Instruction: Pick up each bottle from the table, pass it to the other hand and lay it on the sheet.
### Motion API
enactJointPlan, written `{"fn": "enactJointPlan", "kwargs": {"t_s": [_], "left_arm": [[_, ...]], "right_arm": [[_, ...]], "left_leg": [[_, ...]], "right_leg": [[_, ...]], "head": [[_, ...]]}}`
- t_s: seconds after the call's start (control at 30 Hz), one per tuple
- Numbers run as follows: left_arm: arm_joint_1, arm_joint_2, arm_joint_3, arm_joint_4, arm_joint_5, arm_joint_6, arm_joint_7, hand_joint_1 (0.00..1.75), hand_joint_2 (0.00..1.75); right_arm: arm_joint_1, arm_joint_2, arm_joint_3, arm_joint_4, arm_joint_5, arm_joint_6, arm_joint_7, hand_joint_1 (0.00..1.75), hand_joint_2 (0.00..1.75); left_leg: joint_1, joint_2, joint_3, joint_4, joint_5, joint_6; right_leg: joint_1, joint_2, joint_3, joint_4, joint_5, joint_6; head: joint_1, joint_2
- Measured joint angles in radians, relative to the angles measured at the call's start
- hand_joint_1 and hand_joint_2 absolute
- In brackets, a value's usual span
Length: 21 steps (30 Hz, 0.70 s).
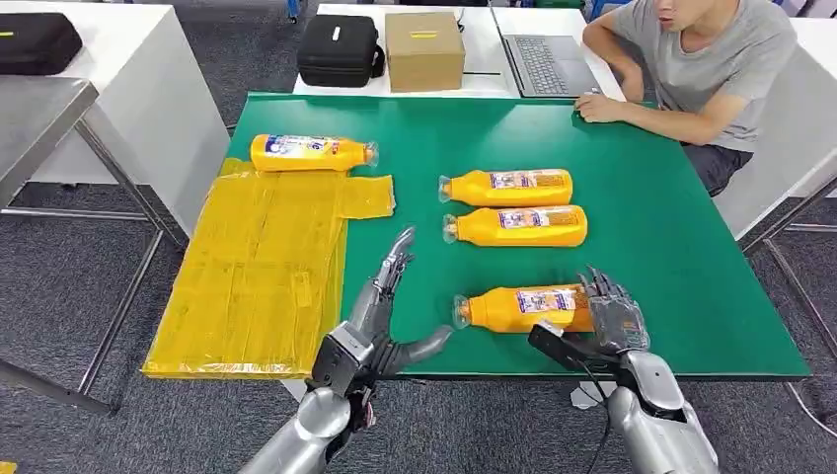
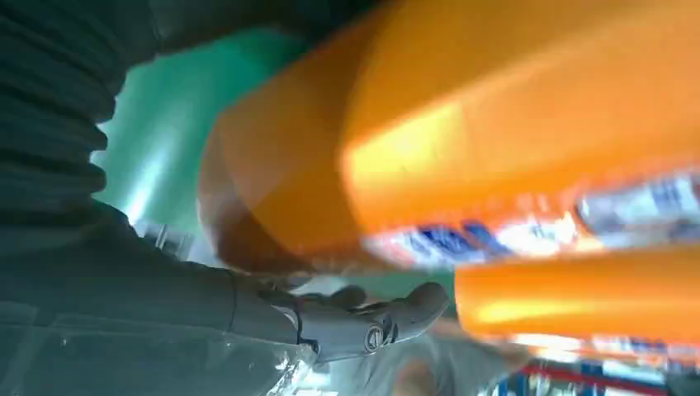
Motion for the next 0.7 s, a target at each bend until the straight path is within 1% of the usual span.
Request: {"fn": "enactJointPlan", "kwargs": {"t_s": [0.27,0.43,0.53,0.7], "left_arm": [[-0.020,0.000,-0.011,0.024,0.001,-0.011,-0.007,0.00,1.75],[-0.031,0.000,-0.020,0.039,0.007,-0.012,-0.018,0.00,1.75],[-0.035,0.000,-0.023,0.045,0.012,-0.012,-0.021,0.00,1.75],[-0.037,0.000,-0.024,0.049,0.012,-0.011,-0.022,0.00,1.75]], "right_arm": [[-0.018,-0.019,0.003,0.022,-0.033,0.013,-0.033,1.75,1.75],[-0.015,-0.029,-0.003,0.025,-0.110,0.062,-0.090,1.75,1.75],[-0.015,-0.033,-0.006,0.031,-0.135,0.064,-0.113,1.75,1.75],[-0.016,-0.035,-0.010,0.036,-0.139,0.064,-0.117,1.75,1.75]], "left_leg": [[0.000,-0.001,0.003,0.000,0.001,0.001],[0.000,-0.001,0.002,0.000,0.000,0.000],[0.000,-0.001,0.002,0.000,0.000,0.000],[0.000,-0.001,0.002,0.000,-0.001,0.000]], "right_leg": [[0.000,0.000,0.003,0.000,0.000,0.000],[0.000,0.000,0.003,0.000,0.000,0.001],[0.000,0.000,0.002,0.000,0.000,0.001],[0.000,0.000,0.002,0.000,0.000,0.001]], "head": [[0.000,0.000],[0.000,0.000],[0.000,0.000],[0.000,0.000]]}}
